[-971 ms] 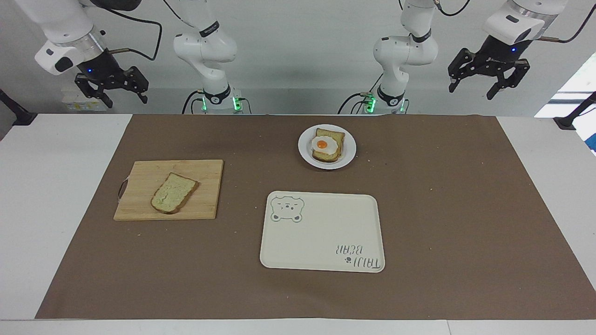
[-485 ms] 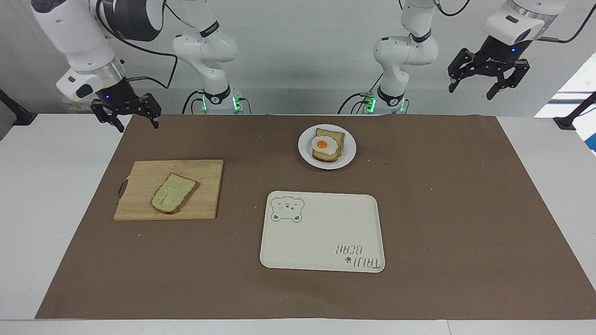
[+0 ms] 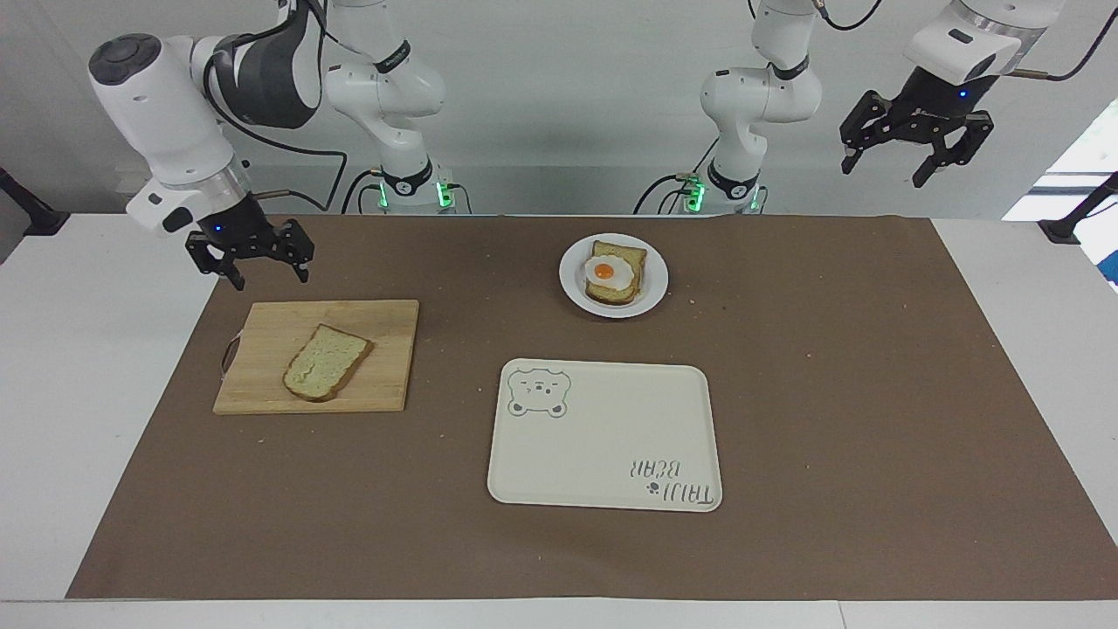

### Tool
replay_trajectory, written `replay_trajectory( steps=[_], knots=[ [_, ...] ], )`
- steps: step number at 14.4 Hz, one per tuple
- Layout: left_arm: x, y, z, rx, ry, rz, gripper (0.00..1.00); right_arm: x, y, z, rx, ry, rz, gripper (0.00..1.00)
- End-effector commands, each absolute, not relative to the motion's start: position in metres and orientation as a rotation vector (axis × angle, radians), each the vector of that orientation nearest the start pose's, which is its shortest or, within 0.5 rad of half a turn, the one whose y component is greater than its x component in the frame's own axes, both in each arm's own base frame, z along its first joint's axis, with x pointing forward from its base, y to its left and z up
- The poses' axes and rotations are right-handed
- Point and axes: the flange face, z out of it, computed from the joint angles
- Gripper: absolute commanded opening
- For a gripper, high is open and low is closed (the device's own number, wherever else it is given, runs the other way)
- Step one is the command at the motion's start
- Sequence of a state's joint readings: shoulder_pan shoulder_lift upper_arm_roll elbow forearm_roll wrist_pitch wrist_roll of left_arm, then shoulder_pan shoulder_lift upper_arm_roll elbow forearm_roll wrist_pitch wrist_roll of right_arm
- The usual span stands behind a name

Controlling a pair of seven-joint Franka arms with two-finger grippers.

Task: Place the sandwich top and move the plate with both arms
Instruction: 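Reach the right gripper to the bread slice on the cutting board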

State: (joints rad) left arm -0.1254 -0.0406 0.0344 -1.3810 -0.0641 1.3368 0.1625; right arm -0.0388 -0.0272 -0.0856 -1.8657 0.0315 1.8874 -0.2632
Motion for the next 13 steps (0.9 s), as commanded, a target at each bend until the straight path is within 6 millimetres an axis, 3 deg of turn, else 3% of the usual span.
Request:
replay_trajectory(
  steps=[1,2,4,8,10,12,13],
  knots=[
    [0.502,-0.056,0.713,-3.186,0.419,0.0,1.0,0.567,-0.064,0.51,-3.096,-0.171,-0.115,1.0],
    [0.502,-0.056,0.713,-3.186,0.419,-0.003,1.0,0.571,-0.062,0.503,-3.097,-0.177,-0.117,1.0],
    [0.502,-0.057,0.713,-3.187,0.419,-0.003,1.0,0.581,-0.038,0.49,-3.092,-0.25,-0.123,1.0],
    [0.502,-0.057,0.713,-3.187,0.42,0.002,1.0,0.595,-0.021,0.457,-3.08,-0.405,-0.091,1.0],
    [0.502,-0.056,0.713,-3.186,0.419,0.002,1.0,0.596,-0.025,0.437,-3.081,-0.411,-0.071,1.0],
    [0.502,-0.057,0.713,-3.187,0.419,-0.001,1.0,0.595,-0.042,0.404,-3.08,-0.445,-0.065,1.0],
    [0.502,-0.057,0.713,-3.187,0.419,-0.001,1.0,0.597,-0.048,0.397,-3.086,-0.46,-0.1,1.0]
  ],
)
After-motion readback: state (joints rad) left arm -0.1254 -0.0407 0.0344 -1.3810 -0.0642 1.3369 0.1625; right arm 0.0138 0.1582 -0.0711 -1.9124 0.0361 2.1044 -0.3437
